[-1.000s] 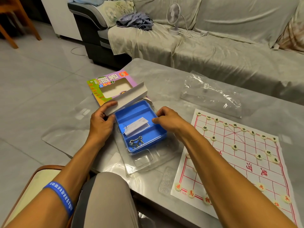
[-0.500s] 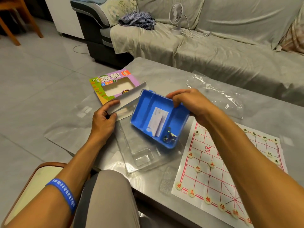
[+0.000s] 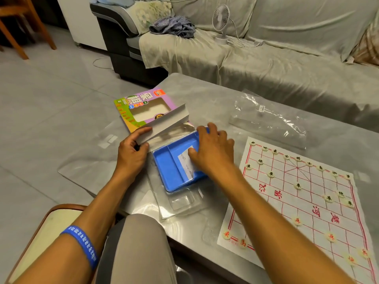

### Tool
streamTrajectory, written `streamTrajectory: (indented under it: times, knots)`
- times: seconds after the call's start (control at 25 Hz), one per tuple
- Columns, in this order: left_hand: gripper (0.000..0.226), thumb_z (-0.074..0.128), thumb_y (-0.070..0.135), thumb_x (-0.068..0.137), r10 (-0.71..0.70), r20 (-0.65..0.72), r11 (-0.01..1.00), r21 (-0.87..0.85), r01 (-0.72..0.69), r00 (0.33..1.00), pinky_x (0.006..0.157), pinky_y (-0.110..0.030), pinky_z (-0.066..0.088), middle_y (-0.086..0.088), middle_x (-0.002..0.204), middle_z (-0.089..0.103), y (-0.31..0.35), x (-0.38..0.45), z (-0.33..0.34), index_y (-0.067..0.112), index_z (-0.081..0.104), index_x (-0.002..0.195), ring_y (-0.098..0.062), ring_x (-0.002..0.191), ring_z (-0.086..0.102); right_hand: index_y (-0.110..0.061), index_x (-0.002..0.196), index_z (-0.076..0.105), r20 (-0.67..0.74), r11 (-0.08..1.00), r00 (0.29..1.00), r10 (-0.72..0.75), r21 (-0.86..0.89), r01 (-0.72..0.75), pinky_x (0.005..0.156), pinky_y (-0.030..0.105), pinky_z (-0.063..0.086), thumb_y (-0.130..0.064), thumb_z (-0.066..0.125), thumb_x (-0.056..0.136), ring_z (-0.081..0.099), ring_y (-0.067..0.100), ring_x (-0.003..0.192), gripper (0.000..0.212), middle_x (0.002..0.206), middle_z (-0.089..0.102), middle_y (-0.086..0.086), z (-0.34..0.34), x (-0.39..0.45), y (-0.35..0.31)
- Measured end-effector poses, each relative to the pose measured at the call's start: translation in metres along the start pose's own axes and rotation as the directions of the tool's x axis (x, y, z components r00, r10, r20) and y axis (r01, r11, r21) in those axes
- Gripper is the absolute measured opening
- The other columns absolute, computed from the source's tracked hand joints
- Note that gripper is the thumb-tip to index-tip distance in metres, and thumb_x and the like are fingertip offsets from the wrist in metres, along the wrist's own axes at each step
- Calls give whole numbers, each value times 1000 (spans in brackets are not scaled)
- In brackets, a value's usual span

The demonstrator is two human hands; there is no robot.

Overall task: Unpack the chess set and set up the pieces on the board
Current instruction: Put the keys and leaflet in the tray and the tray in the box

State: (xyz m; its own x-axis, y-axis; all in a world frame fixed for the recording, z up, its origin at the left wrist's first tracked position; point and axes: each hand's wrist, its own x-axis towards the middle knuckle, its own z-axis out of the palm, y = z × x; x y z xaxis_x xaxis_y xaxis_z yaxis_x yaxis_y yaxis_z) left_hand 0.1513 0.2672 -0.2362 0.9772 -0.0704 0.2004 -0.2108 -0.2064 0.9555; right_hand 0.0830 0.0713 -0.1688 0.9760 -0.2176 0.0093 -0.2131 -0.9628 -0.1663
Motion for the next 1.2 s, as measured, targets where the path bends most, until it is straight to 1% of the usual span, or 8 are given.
streamTrajectory:
  times: [0.08, 0.2, 0.32, 0.4, 0.56, 0.84, 1.0, 1.2]
  knots:
    - [40, 52, 2, 94, -3, 2, 1000, -3, 3, 1000, 91, -14, 46, 10, 132, 51, 1, 0, 0, 23, 58, 127, -5, 119, 48, -20, 144, 20, -13, 985, 986, 163, -53, -164, 97, 48, 35, -59, 46, 89, 37, 37, 125, 72, 144, 27, 14, 13, -17, -4]
    - [39, 52, 3, 94, -17, 5, 1000, -5, 17, 1000, 93, -16, 46, 11, 132, 50, 0, -2, -1, 25, 58, 127, -5, 119, 47, -26, 138, 26, 49, 933, 969, 244, 259, -248, 90, 41, 43, -52, 55, 89, 44, 31, 118, 63, 135, 36, 10, 15, -23, 8]
    - [41, 53, 1, 93, -8, -1, 1000, -8, 8, 1000, 90, -11, 46, 10, 132, 52, 0, -2, -1, 26, 60, 124, -6, 119, 49, -23, 123, 45, 102, 463, 923, 370, 842, -278, 70, 27, 53, -18, 68, 86, 62, 20, 95, 44, 120, 55, 7, 0, -12, 30]
    - [42, 53, -2, 91, 12, -2, 1000, -1, -12, 1000, 91, -11, 46, 9, 132, 54, 1, -1, 0, 25, 61, 123, -7, 118, 51, -14, 111, 58, 43, 234, 909, 415, 960, -152, 62, 20, 53, -5, 70, 83, 66, 14, 77, 32, 102, 65, 7, -19, 1, 44]
    - [43, 53, -2, 91, 6, 2, 1000, -4, -6, 1000, 101, -27, 46, 9, 133, 53, -2, -1, 0, 24, 61, 124, -10, 123, 50, -13, 88, 70, -29, 440, 972, 235, 895, -80, 61, 20, 52, -7, 63, 89, 62, 10, 68, 8, 80, 68, 3, -49, 38, 45]
    - [42, 52, 1, 93, 8, 21, 1000, 17, -8, 1000, 105, -36, 43, 12, 134, 51, -7, 1, -1, 26, 59, 126, -8, 126, 46, -13, 108, 69, 42, 727, 998, -40, 686, 1, 78, 25, 49, -23, 63, 91, 62, 13, 92, 21, 104, 68, 2, -25, 59, 16]
    - [43, 52, -1, 92, 46, 31, 999, 28, -47, 998, 103, -37, 46, 10, 133, 54, -10, 3, -2, 25, 60, 124, -9, 123, 50, -19, 129, 48, -224, 987, 973, -55, 136, 87, 92, 37, 41, -33, 58, 91, 47, 27, 115, 42, 133, 44, 5, -1, 24, -5]
    - [45, 51, -4, 91, 48, 33, 999, -15, -48, 998, 103, -40, 46, 11, 133, 54, -12, 5, -2, 26, 60, 123, -11, 125, 50, -20, 149, 15, 116, 997, 991, 64, 30, -68, 106, 61, 21, -75, 41, 82, 0, 46, 142, 90, 158, 5, 16, 22, -29, -51]
